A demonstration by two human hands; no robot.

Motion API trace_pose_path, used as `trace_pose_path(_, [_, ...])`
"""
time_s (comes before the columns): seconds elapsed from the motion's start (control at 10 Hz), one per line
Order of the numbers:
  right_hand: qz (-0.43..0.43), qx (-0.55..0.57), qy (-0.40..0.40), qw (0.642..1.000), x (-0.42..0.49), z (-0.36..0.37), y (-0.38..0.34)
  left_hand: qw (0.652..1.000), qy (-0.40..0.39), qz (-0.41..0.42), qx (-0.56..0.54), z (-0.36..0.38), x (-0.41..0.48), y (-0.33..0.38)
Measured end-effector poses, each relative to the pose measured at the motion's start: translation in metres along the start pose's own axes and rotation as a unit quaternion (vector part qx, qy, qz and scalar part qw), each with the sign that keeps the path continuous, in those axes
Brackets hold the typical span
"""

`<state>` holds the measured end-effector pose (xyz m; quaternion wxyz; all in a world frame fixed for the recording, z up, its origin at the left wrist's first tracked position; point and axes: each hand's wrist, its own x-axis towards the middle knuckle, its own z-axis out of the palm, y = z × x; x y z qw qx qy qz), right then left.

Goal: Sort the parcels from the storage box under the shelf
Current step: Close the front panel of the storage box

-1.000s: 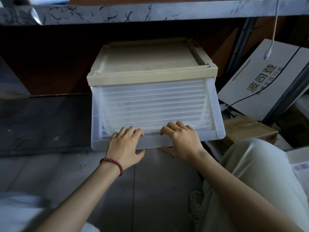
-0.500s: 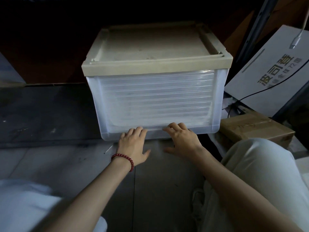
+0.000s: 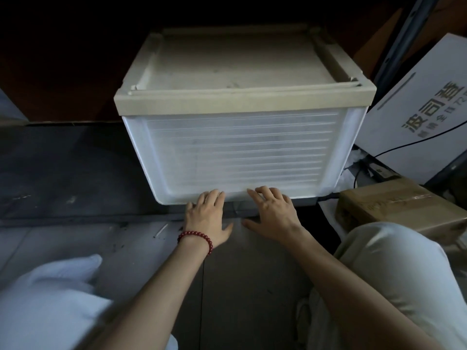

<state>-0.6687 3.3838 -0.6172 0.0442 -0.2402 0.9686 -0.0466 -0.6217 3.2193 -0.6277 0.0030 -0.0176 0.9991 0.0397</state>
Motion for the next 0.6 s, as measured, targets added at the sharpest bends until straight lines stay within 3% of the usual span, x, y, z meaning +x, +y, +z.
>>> trace_pose_path(0.4, [0.022, -0.001, -0.003, 1.000, 0.002, 0.002, -0.008, 1.000, 0.020, 0.000, 0.014, -0.004, 0.008, -0.002])
trace_pose_path(0.6, [0.039, -0.008, -0.069, 0.997, -0.009, 0.001, -0.009, 0.998, -0.059, -0.015, 0.022, -0.009, 0.001, -0.003])
